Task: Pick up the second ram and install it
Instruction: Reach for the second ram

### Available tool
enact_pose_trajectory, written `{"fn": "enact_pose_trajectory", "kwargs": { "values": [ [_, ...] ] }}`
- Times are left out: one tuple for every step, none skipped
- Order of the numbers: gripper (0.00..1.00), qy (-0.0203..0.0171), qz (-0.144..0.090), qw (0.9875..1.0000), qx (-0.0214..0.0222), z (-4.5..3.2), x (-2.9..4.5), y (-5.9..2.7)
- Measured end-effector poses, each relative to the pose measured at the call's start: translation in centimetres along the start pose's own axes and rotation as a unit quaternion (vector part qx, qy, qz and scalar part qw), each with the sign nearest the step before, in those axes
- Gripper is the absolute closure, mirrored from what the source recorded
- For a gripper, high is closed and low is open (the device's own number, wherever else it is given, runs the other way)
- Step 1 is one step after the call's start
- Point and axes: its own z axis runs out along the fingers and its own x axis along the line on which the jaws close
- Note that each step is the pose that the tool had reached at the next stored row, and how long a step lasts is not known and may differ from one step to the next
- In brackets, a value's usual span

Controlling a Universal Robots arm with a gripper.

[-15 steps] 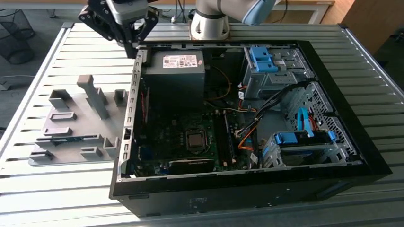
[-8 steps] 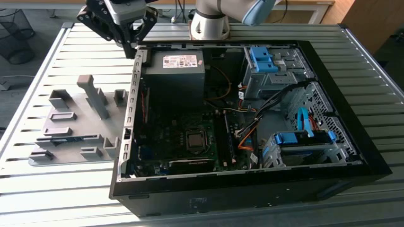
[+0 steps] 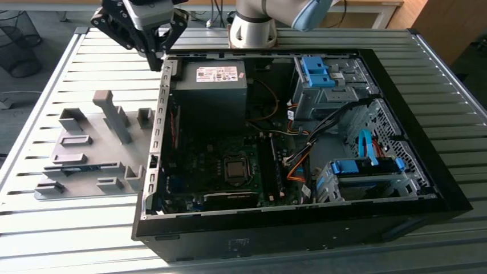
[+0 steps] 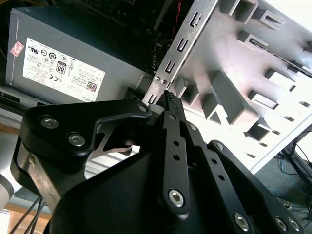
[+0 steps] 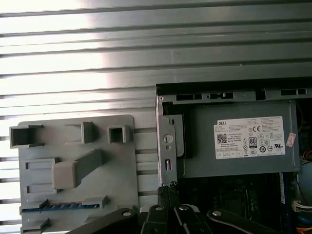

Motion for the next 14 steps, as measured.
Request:
{"fn": "enact_pose_trajectory", "kwargs": {
  "values": [
    [0.9,0.0,0.0,1.0,0.0,0.01,0.03,0.0],
    [0.9,0.0001,0.0,1.0,0.0,0.01,0.07,-0.01],
    [0.9,0.0001,0.0,1.0,0.0,0.02,0.1,-0.01],
    [0.9,0.0002,0.0,1.0,0.0,0.03,0.14,-0.01],
    [0.9,0.0002,0.0,1.0,0.0,0.04,0.17,-0.01],
    [0.9,0.0003,0.0,1.0,0.0,0.04,0.21,-0.02],
    [0.9,0.0003,0.0,1.0,0.0,0.05,0.24,-0.02],
    [0.9,0.0004,0.0,1.0,0.0001,0.05,0.28,-0.02],
    [0.9,0.0004,0.0,1.0,0.0,0.06,0.31,-0.03],
    [0.9,0.0005,0.0,1.0,0.0001,0.06,0.35,-0.03],
    [0.9,0.0005,0.0,1.0,0.0001,0.07,0.38,-0.03],
    [0.9,0.0005,0.0,1.0,0.0,0.08,0.42,-0.04],
    [0.9,0.0005,0.0,1.0,0.0,0.09,0.45,-0.04],
    [0.9,0.0006,0.0,1.0,0.0001,0.09,0.49,-0.04]
  ]
}}
